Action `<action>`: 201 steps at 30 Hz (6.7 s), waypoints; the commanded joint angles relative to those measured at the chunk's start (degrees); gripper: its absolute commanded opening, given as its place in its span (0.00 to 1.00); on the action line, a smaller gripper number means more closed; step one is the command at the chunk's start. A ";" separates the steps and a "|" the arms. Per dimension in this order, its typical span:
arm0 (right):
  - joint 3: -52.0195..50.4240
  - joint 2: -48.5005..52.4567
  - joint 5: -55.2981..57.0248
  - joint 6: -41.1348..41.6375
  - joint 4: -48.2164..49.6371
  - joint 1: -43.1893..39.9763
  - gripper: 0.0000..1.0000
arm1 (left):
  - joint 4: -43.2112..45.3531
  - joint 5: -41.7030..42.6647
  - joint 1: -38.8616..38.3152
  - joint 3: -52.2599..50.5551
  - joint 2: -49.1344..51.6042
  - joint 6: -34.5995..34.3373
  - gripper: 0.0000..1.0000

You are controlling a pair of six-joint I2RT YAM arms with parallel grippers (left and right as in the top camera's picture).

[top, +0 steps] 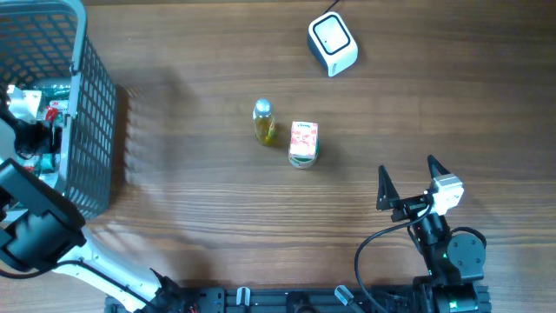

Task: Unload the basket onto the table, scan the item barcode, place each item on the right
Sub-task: 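Reach the left gripper into the basket and grasp the packet bundle, then carry the packets out and lay them on the table left of the bottle, then move the right gripper over the Kleenex pack and lower onto it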

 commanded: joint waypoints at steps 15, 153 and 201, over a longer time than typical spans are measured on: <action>-0.04 -0.11 0.33 -0.35 0.24 -0.15 1.00 | 0.46 0.09 0.35 0.31 4.46 1.07 0.43; 46.90 21.84 -6.36 10.32 -32.11 -0.15 1.00 | 1.09 6.69 -48.78 -25.40 -33.18 -59.19 1.00; 82.01 83.36 4.59 24.85 -65.16 16.61 0.88 | 1.09 6.69 -48.78 -25.40 -33.18 -59.19 1.00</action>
